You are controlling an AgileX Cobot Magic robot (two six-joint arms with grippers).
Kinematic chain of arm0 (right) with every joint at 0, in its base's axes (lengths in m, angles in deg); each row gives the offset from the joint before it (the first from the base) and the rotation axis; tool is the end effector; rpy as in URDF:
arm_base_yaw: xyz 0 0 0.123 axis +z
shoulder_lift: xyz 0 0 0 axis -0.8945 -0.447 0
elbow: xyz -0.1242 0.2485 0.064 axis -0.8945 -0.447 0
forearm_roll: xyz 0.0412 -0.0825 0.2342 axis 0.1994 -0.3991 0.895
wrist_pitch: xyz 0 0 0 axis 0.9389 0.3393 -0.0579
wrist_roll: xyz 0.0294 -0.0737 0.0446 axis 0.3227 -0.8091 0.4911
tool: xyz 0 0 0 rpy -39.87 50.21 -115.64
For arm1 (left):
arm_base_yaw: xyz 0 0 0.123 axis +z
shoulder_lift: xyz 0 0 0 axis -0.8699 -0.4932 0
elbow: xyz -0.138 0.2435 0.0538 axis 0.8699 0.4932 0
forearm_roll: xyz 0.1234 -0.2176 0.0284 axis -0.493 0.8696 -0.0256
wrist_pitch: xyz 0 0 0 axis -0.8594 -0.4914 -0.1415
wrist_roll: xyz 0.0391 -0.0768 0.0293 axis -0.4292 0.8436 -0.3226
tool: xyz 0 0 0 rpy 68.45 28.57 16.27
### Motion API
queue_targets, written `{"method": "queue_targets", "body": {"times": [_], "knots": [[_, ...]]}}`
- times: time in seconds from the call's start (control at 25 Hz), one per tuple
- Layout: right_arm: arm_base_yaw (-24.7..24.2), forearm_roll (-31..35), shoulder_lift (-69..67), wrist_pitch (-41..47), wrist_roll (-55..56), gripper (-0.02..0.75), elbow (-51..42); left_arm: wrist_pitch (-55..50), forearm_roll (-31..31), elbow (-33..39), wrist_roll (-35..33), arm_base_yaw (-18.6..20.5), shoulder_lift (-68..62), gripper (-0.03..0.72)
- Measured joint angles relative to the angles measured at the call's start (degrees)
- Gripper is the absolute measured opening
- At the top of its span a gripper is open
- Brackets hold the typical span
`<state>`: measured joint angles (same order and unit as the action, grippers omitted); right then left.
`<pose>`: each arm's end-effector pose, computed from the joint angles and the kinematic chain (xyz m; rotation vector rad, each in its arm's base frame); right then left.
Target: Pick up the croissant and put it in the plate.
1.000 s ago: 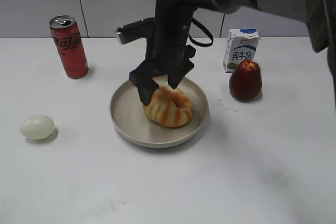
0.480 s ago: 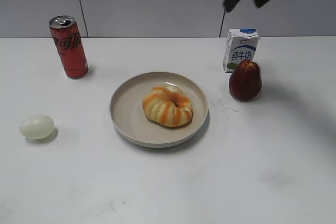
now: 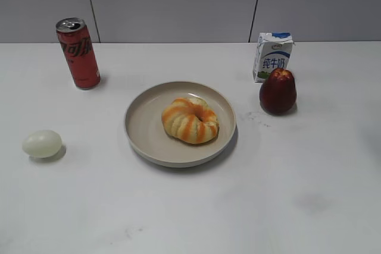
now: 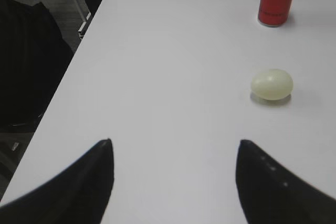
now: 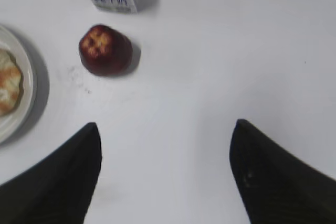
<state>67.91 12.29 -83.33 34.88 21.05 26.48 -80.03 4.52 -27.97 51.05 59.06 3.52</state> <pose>0.3182 0.0320 0.3768 -0.1642 2.6543 0.1216 -0.0050 0.0053 0.2696 0.0218 2.0851 0.0614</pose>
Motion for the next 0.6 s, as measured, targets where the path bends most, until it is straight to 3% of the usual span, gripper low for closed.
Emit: {"method": "queue_targets", "body": {"times": [0.4,0.6], "knots": [[0.0,-0.05,33.92,-8.36,-0.05,0.571,-38.6,0.0,0.0,0.0,0.0,0.0,0.0,0.552],[0.0,-0.05,48.78,-10.39,-0.05,0.571,-51.71,0.0,0.0,0.0,0.0,0.0,0.0,0.552]]}}
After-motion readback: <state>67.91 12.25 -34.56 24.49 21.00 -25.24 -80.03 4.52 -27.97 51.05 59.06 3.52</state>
